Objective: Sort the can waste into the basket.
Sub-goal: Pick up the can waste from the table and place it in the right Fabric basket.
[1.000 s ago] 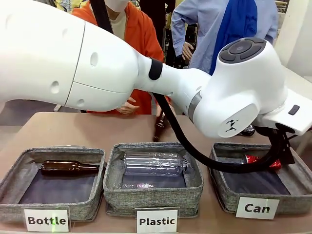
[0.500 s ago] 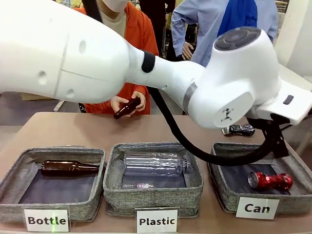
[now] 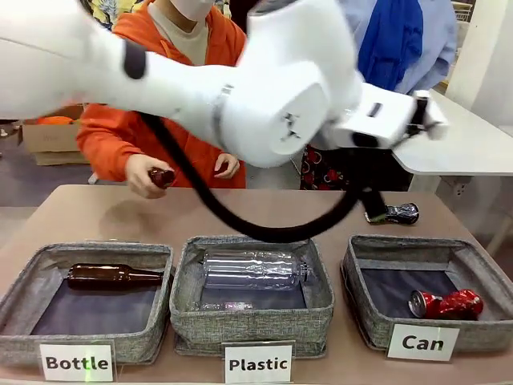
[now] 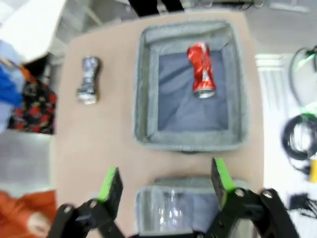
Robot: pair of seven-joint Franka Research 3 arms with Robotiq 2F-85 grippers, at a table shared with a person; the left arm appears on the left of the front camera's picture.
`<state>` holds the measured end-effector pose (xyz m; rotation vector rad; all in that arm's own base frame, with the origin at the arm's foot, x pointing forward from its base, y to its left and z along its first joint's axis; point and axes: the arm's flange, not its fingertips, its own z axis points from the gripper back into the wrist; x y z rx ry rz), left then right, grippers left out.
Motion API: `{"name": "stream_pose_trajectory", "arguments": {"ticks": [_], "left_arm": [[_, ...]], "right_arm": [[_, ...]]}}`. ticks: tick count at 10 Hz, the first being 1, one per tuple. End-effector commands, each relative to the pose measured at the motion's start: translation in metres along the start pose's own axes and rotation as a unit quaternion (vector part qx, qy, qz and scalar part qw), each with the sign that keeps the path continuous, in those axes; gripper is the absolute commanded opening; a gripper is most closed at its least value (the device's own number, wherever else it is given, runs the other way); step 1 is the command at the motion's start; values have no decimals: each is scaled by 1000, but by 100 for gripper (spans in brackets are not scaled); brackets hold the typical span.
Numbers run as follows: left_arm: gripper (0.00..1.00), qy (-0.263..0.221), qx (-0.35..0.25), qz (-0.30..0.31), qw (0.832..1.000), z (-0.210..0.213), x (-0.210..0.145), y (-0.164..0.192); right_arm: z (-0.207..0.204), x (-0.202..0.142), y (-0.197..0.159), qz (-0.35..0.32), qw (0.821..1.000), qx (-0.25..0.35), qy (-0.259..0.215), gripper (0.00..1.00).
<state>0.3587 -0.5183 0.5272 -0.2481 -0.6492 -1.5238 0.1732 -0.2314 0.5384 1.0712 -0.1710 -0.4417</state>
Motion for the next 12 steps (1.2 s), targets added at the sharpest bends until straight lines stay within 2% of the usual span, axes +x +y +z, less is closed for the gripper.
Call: {"name": "stream_pose_trajectory", "arguments": {"ticks": [1,3,4,12], "left_arm": [[92,-17,-8,6,1000,26,-56,-4],[92,-20,-9,34,999,30,-85,5],[92,-25,-10,40,999,32,-94,10],[92,-40,-17,40,998,28,-96,10]], "right_arm": [[-49,-13,28,23,998,15,48,100],[-88,-28,43,51,993,31,99,100],[-90,-29,42,48,993,36,104,100],[-73,-26,28,40,995,31,80,100]]}}
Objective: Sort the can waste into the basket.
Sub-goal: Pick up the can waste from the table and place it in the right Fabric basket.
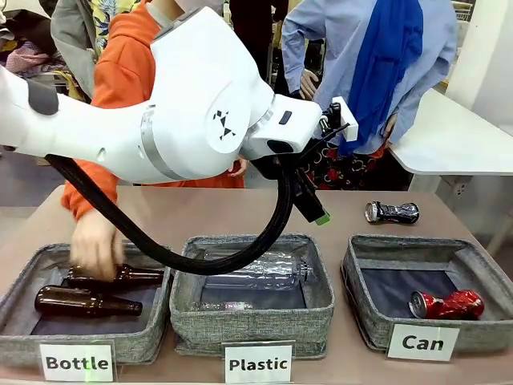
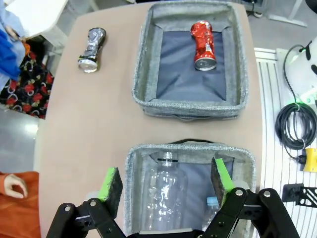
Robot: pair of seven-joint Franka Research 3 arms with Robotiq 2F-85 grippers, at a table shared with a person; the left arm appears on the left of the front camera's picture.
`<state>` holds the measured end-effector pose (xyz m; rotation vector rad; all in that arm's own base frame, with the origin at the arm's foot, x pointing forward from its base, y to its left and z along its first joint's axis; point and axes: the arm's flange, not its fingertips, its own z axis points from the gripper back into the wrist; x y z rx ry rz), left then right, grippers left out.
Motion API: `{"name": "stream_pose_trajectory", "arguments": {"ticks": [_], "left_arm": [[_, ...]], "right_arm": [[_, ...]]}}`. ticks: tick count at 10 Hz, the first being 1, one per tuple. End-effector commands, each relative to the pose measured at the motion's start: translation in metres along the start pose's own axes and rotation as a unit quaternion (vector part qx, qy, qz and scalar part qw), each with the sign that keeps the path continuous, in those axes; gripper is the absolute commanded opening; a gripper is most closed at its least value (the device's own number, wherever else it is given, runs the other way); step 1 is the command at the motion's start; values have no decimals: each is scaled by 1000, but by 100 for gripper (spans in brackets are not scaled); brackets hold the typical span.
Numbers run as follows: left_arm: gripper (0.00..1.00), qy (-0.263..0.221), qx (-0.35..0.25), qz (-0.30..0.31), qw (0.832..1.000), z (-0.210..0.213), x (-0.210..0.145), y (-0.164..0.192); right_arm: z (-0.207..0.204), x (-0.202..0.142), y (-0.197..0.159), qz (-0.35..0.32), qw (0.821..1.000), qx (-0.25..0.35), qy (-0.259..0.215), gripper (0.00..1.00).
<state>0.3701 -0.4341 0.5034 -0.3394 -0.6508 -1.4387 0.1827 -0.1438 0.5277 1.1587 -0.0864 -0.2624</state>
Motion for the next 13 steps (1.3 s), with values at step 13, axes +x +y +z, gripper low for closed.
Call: {"name": "stream_pose_trajectory", "arguments": {"ticks": [13], "left_arm": [[92,-233,-193,462,833,211,-311,46]], "right_arm": [[-141,-5,70,-51,971,58,226,100]]}}
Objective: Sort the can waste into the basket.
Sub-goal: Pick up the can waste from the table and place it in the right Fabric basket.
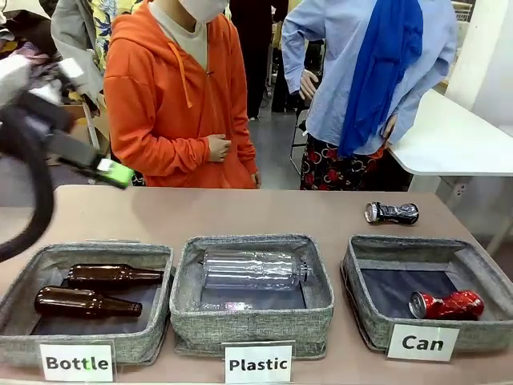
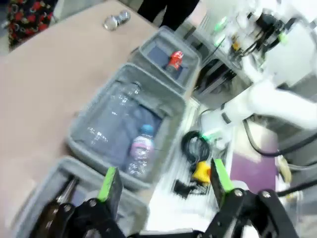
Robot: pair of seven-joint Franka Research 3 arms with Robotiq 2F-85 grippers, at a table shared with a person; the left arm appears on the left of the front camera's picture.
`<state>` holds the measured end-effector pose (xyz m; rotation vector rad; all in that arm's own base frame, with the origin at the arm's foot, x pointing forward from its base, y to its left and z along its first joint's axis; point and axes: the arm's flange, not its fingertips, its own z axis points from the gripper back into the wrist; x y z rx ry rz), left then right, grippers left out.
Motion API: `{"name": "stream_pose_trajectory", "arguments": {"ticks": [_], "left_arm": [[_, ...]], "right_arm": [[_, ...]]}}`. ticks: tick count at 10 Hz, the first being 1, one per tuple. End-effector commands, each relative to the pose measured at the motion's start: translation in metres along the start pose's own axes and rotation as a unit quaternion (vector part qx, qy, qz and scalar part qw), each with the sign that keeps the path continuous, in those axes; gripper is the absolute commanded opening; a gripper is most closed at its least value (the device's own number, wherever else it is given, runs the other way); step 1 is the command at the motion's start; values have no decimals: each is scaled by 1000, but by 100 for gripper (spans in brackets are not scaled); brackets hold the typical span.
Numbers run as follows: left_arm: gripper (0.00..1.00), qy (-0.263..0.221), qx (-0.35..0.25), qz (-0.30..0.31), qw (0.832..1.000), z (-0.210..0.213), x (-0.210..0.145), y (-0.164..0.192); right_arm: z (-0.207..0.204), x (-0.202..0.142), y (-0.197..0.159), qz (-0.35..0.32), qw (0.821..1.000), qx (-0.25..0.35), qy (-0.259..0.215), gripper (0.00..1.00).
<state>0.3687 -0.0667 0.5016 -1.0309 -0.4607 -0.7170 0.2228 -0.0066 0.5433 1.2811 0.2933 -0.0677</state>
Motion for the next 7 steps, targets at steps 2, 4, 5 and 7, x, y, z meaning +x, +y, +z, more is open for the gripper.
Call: {"name": "stream_pose_trajectory", "arguments": {"ticks": [2,4,5,7], "left_arm": [[92,-176,-136,241,945,53,-63,59],[92,-234,-172,276,916,81,-116,80],[92,-257,-177,280,908,87,-137,82],[92,-255,-189,239,918,91,-163,72]], "right_arm": [[-21,30,-28,-14,998,48,41,100],[-11,64,-58,-4,998,64,-19,100],[-5,79,-76,-1,996,79,-31,100],[-2,106,-111,29,995,47,-88,100]]}}
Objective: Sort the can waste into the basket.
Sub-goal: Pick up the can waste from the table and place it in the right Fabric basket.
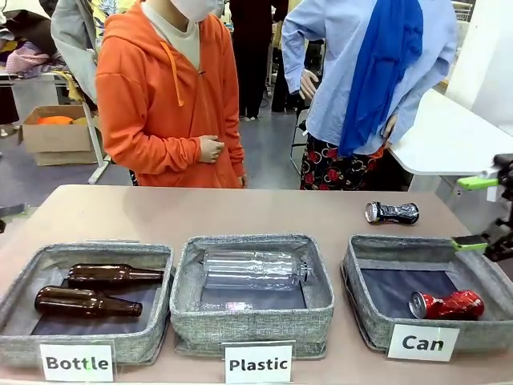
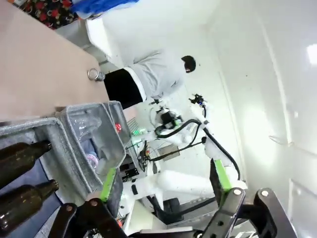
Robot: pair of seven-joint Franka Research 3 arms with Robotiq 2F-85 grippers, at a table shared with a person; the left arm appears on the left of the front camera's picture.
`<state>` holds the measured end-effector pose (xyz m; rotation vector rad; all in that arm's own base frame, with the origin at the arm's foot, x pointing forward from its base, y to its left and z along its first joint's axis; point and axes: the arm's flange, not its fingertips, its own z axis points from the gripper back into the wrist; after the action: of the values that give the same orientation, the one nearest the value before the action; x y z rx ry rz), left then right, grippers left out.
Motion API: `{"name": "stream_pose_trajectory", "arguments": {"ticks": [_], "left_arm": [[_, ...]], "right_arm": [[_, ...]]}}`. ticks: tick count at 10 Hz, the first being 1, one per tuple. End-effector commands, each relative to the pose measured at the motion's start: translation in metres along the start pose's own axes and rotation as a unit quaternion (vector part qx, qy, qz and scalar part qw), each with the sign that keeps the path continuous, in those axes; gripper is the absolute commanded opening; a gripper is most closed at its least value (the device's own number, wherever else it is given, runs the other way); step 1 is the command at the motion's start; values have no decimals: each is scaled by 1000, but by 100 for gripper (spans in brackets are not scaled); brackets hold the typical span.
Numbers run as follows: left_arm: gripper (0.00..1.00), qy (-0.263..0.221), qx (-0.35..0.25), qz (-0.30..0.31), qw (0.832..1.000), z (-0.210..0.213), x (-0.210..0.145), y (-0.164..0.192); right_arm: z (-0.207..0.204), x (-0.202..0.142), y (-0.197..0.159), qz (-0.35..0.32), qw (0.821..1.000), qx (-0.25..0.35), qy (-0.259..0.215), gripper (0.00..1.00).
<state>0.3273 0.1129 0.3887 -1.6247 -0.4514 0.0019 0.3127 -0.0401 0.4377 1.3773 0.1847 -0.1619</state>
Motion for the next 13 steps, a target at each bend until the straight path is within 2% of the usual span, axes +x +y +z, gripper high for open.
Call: {"name": "stream_pose_trajectory", "arguments": {"ticks": [1,2,3,13], "left_arm": [[92,41,1,-66,997,-39,-25,-11],[92,0,0,0,1000,0,0,0],[92,0,0,0,1000,0,0,0],[92,0,0,0,1000,0,0,0]], "right_arm": [[-21,4,-33,16,999,-6,-51,100],[-19,0,-29,9,996,-10,-83,100],[4,15,-16,5,1000,-9,-25,100],[4,15,-16,5,1000,-9,-25,100]]}}
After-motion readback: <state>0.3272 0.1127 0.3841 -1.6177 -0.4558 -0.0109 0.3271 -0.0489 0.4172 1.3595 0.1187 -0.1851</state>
